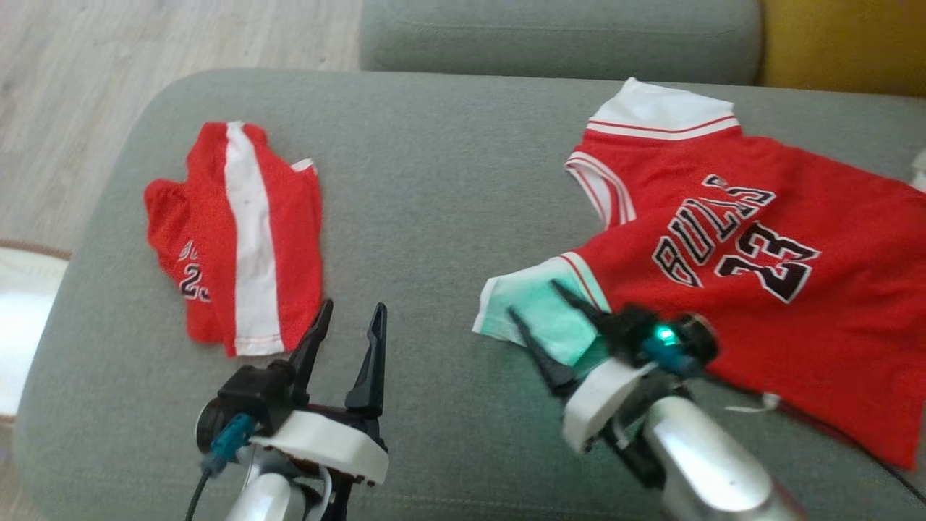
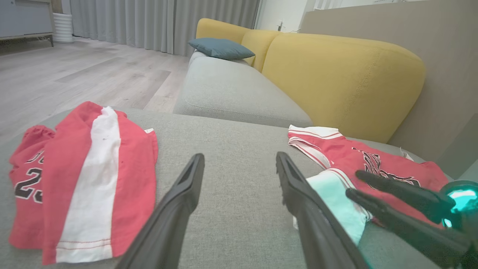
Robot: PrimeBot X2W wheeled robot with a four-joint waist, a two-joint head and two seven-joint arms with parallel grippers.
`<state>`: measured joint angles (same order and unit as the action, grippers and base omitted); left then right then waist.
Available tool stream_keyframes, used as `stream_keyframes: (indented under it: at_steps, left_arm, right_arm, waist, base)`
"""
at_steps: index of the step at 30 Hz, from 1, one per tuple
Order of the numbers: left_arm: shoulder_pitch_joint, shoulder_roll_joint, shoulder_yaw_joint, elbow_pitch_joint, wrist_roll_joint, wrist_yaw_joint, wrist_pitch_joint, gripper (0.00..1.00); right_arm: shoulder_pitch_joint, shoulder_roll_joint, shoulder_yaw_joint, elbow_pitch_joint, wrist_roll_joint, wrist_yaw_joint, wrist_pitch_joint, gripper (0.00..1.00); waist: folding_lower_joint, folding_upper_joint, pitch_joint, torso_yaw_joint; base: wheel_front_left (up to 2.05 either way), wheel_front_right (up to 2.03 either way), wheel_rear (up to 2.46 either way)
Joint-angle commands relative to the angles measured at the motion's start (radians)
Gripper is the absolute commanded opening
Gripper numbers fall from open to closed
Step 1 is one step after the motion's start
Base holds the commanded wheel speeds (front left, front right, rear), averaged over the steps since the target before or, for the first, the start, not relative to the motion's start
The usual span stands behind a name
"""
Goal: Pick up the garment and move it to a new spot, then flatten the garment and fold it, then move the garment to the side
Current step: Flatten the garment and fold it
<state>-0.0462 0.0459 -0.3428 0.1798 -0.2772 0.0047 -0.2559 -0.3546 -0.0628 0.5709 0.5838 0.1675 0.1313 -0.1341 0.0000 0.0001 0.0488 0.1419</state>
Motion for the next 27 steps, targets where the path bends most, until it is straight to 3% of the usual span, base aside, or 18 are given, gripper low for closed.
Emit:
stream_keyframes:
  at_steps: [1,6,10,15,27]
  left_arm:
    - [-0.031,0.004,0.034,-0.038,0.002,0.003,-0.006,1.0]
    - [-0.019,0.004,0.038,-0.048,0.002,0.009,-0.006,1.0]
    - [-0.009,0.004,0.037,-0.055,0.003,0.012,-0.006,1.0]
    - [-0.008,0.004,0.038,-0.057,0.006,0.009,-0.006,1.0]
    - [-0.048,0.004,0.021,0.016,0.033,-0.044,-0.006,1.0]
  right_arm:
    - [-0.006,-0.001,-0.012,-0.038,0.008,-0.001,-0.016,1.0]
    - [0.066,-0.015,-0.185,-0.102,-0.024,-0.001,-0.039,1.0]
    - [0.198,-0.005,-0.414,-0.208,-0.083,-0.001,-0.05,1.0]
    - [0.307,0.01,-0.598,-0.291,-0.146,-0.001,-0.064,1.0]
    - [0.304,0.012,-0.626,-0.314,-0.081,-0.001,-0.086,1.0]
  waist:
    - [0.0,-0.0001,-0.011,-0.017]
    - [0.0,-0.0001,-0.03,-0.063]
    - [0.0,-0.0001,-0.044,-0.103]
    - [0.0,-0.0001,-0.042,-0.139]
    - [0.0,-0.0001,-0.003,-0.179]
  base:
    - [0.0,0.0,0.0]
    - [0.0,0.0,0.0]
    - [0.0,0.0,0.0]
    - [0.0,0.0,0.0]
    - [0.0,0.0,0.0]
